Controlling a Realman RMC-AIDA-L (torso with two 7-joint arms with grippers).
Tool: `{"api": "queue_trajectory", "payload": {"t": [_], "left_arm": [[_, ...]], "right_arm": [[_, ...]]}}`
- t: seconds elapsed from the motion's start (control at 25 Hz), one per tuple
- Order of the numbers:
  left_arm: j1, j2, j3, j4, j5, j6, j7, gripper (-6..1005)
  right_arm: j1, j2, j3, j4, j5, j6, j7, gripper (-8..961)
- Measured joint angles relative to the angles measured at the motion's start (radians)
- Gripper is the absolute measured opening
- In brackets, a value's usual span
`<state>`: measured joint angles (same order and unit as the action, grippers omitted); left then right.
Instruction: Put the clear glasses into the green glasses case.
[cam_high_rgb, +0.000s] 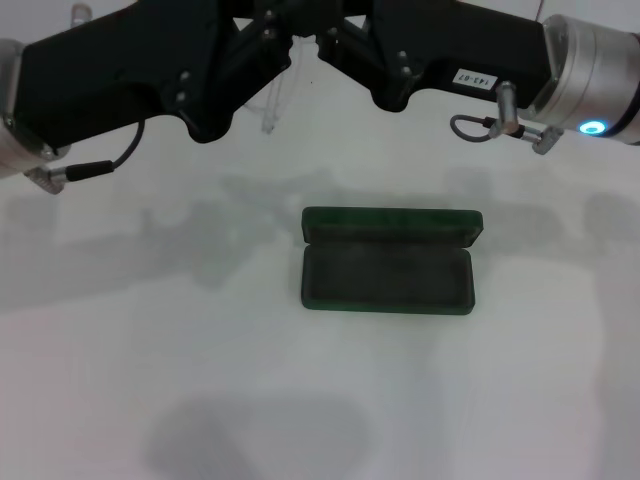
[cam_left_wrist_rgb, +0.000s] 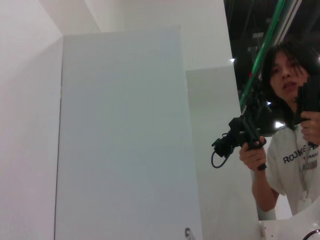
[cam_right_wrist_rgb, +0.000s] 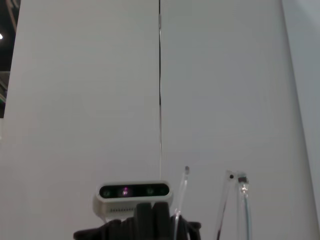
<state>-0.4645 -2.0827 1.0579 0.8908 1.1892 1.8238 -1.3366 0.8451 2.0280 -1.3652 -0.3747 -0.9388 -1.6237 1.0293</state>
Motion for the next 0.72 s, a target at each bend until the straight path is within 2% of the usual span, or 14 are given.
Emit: {"api": "queue_trajectory", "payload": {"t": [0.72], "left_arm": [[-0.007,0.003,-0.007,-0.016,0.006,-0.002,0.010,40]], "right_arm": [[0.005,0.000,-0.036,-0.013,0.000,0.010,-0.004,102]]}}
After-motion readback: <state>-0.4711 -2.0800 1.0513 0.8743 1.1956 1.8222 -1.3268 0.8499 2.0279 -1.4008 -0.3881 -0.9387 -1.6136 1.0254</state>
